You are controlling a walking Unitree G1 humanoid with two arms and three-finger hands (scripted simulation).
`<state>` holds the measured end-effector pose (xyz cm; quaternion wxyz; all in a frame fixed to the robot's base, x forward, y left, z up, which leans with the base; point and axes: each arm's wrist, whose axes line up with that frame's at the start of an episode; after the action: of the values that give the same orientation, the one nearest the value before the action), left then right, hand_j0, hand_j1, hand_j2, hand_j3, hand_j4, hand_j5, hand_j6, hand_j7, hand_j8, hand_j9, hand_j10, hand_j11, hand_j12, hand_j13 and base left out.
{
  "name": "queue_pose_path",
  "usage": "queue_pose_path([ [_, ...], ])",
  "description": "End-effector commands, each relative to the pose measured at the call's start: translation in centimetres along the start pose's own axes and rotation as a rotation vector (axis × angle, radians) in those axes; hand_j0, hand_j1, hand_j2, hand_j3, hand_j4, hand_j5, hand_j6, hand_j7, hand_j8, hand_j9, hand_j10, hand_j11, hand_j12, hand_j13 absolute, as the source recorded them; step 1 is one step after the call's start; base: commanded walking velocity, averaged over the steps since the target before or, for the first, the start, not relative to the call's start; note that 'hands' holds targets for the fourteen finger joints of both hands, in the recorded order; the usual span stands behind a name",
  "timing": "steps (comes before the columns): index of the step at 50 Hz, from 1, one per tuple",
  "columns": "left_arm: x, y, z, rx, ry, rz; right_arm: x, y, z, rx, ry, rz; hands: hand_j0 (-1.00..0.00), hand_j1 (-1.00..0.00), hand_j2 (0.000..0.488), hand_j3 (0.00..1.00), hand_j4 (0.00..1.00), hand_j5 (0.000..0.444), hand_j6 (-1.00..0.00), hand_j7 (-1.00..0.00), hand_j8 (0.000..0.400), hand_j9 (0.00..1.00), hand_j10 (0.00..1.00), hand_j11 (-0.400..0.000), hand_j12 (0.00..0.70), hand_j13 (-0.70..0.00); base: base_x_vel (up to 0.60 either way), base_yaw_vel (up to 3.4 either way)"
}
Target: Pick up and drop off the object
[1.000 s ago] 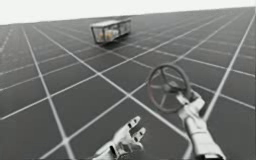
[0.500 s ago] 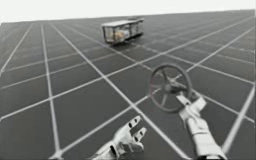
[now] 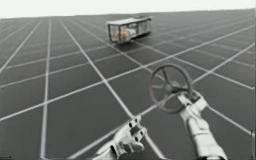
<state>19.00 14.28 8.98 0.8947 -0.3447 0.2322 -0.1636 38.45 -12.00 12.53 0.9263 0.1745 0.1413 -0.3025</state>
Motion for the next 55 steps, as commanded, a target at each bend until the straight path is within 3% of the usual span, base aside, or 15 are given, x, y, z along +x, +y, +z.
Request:
queue_pose_path([
  [1, -0.33, 0.32, 0.01, -0.012, -0.016, -0.002, -0.81, 1.34, 0.91, 0.011, -0.035, 0.043, 0.00, 0.00, 0.000, 1.00, 1.00, 0.000, 0.00, 0.00, 0.000, 1.00, 1.00, -0.400, 0.000, -0.700, 0.54, 0.11],
  [55, -0.33, 0.32, 0.01, -0.012, -0.016, -0.002, -0.81, 1.34, 0.91, 0.011, -0.035, 0.043, 0.00, 0.00, 0.000, 1.00, 1.00, 0.000, 0.00, 0.00, 0.000, 1.00, 1.00, -0.400, 0.000, -0.700, 0.55, 0.09],
])
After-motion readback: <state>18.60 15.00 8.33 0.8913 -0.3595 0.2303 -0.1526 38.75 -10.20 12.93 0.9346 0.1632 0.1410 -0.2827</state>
